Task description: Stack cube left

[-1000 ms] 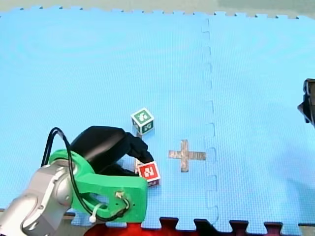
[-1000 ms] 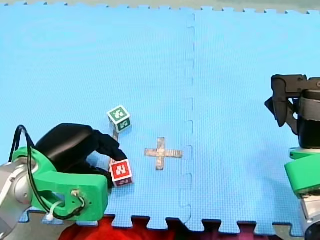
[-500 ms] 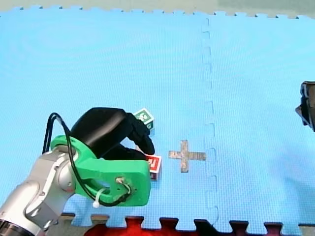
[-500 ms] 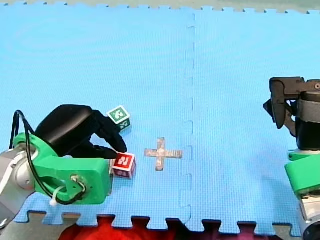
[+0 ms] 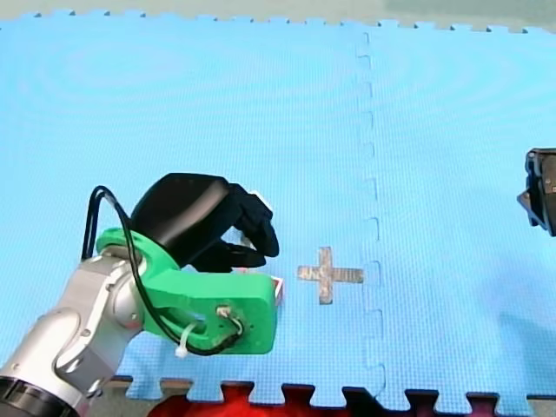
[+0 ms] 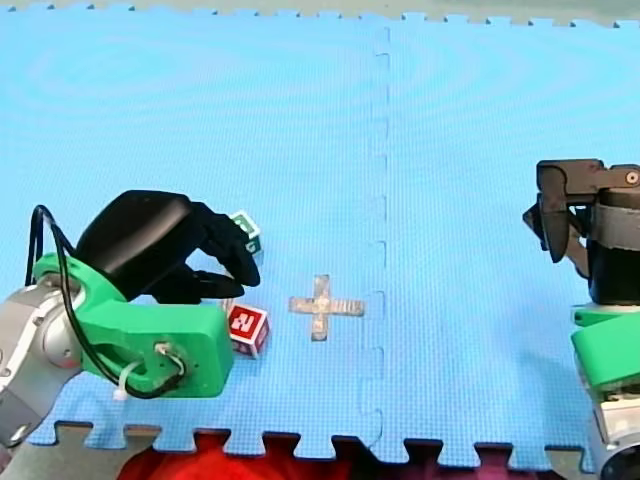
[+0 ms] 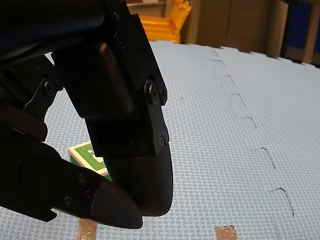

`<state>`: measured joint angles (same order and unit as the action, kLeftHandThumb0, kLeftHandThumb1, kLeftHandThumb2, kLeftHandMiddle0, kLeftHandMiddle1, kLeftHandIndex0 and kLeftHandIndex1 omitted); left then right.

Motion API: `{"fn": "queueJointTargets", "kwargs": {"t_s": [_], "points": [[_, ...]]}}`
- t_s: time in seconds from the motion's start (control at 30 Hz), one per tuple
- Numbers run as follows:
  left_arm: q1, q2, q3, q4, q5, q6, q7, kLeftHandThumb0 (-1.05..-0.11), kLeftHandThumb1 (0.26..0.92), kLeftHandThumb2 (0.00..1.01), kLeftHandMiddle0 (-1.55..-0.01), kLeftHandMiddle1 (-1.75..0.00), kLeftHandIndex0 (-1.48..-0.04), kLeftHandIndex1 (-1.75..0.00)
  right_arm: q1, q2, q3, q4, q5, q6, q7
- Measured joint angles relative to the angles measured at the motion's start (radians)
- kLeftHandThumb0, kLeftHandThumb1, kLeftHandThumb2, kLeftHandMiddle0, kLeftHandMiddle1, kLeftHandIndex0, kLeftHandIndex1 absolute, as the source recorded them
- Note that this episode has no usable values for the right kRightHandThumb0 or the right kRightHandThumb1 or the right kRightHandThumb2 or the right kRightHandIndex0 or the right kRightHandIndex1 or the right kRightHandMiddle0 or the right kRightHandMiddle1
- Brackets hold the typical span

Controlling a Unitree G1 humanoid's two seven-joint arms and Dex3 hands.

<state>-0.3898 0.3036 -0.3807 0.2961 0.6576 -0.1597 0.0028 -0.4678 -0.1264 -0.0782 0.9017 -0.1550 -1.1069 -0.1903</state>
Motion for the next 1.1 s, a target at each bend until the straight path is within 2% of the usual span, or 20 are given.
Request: {"fn": "queueJointTargets", "kwargs": {"t_s": [0.2, 0.27, 0.37, 0.5, 0.57, 0.7, 0.77, 0.83, 0.87, 0.9, 0.97, 1.1], "points": [[0.001, -0.001, 0.0, -0.001, 0.0, 0.002, 0.0, -0.383, 0.786, 0.0, -0.9, -1.75, -1.13, -0.5, 0.0, 0.004, 0.0, 0.0, 0.008, 0.001, 0.01], [0.001, 0.001, 0.0, -0.003, -0.004, 0.002, -0.009, -0.377, 0.787, 0.0, -0.89, -1.75, -0.96, -0.2, -0.001, 0.005, 0.0, 0.002, 0.013, 0.002, 0.015], [0.002, 0.014, 0.0, -0.014, -0.018, 0.009, -0.065, -0.392, 0.761, 0.0, -0.86, -1.75, -0.8, -0.04, -0.002, 0.006, -0.001, 0.004, 0.016, 0.003, 0.022], [0.0, 0.041, -0.006, -0.05, -0.019, 0.053, -0.172, -0.456, 0.717, 0.0, -0.72, -1.69, -0.63, 0.0, -0.003, 0.01, -0.002, 0.004, 0.019, 0.005, 0.025], [-0.001, 0.047, -0.007, -0.07, -0.019, 0.087, -0.216, -0.487, 0.713, 0.0, -0.72, -1.54, -0.58, 0.0, -0.003, 0.011, -0.002, 0.0, 0.019, 0.007, 0.025], [0.001, 0.049, -0.009, -0.117, -0.021, 0.157, -0.294, -0.503, 0.703, 0.0, -0.71, -1.47, -0.53, 0.0, -0.001, 0.012, -0.004, -0.01, 0.018, 0.009, 0.025], [0.003, 0.05, -0.01, -0.14, -0.021, 0.187, -0.327, -0.553, 0.691, 0.0, -0.71, -1.45, -0.5, 0.0, 0.0, 0.012, -0.005, -0.013, 0.016, 0.01, 0.024], [0.004, 0.052, -0.012, -0.155, -0.02, 0.209, -0.349, -0.649, 0.681, 0.0, -0.71, -1.43, -0.47, -0.01, 0.001, 0.012, -0.006, -0.015, 0.013, 0.012, 0.021], [0.004, 0.053, -0.013, -0.159, -0.019, 0.215, -0.354, -0.758, 0.687, 0.0, -0.71, -1.42, -0.45, 0.0, 0.002, 0.012, -0.006, -0.016, 0.013, 0.013, 0.021], [0.004, 0.054, -0.014, -0.164, -0.018, 0.222, -0.36, -0.801, 0.689, 0.0, -0.71, -1.42, -0.45, 0.0, 0.002, 0.012, -0.006, -0.018, 0.012, 0.015, 0.021], [0.006, 0.056, -0.016, -0.17, -0.018, 0.227, -0.363, -0.839, 0.692, 0.0, -0.7, -1.46, -0.44, 0.0, 0.003, 0.011, -0.006, -0.022, 0.012, 0.019, 0.021], [0.009, 0.06, -0.019, -0.172, -0.016, 0.226, -0.362, -0.856, 0.694, 0.0, -0.65, -1.59, -0.44, 0.0, 0.004, 0.011, -0.007, -0.03, 0.012, 0.022, 0.021]]}}
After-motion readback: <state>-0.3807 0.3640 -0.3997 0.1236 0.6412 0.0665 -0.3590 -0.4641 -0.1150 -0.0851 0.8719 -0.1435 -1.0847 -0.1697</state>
